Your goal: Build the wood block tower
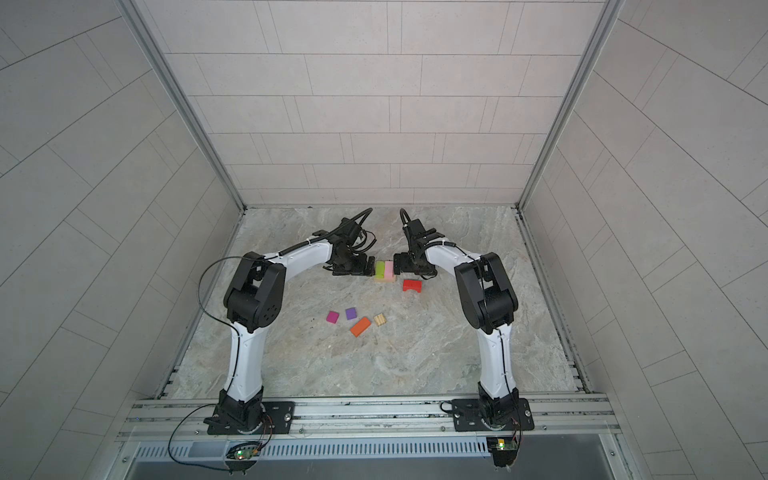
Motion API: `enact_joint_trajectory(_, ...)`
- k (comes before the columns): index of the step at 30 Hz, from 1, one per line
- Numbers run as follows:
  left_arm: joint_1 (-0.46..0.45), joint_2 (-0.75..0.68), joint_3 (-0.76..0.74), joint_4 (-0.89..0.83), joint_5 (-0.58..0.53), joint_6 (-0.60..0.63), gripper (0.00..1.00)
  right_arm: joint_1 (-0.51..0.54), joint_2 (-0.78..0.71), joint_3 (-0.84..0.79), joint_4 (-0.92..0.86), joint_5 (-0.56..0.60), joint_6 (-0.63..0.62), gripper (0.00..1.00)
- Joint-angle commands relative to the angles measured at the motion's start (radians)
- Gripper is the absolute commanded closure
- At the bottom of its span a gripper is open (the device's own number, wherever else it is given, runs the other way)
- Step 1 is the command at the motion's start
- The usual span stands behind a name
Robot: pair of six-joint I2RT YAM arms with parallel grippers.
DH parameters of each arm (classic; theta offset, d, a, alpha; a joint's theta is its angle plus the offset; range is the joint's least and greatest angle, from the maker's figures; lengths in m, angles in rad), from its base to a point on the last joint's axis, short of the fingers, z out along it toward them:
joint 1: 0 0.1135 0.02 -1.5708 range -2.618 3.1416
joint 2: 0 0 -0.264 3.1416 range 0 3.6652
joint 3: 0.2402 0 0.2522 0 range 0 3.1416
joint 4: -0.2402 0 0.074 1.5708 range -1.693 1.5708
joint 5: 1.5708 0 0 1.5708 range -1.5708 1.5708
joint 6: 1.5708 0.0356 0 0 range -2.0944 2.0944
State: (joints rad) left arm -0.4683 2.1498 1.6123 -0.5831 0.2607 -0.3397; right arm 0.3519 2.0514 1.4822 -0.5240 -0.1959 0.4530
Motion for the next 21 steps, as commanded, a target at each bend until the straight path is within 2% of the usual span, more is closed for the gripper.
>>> enact_joint_trajectory(1,-0.007,0.024,0.028,-0.030,-0.015,0.002,0.00,0.005,0.007,0.003,-0.018,0.007,0.009,0.04)
enact_joint_trajectory(21,-0.010,0.020,0.034,-0.045,-0.034,0.002,0.00,0.004,0.002,0.007,-0.022,0.010,0.008,0.04)
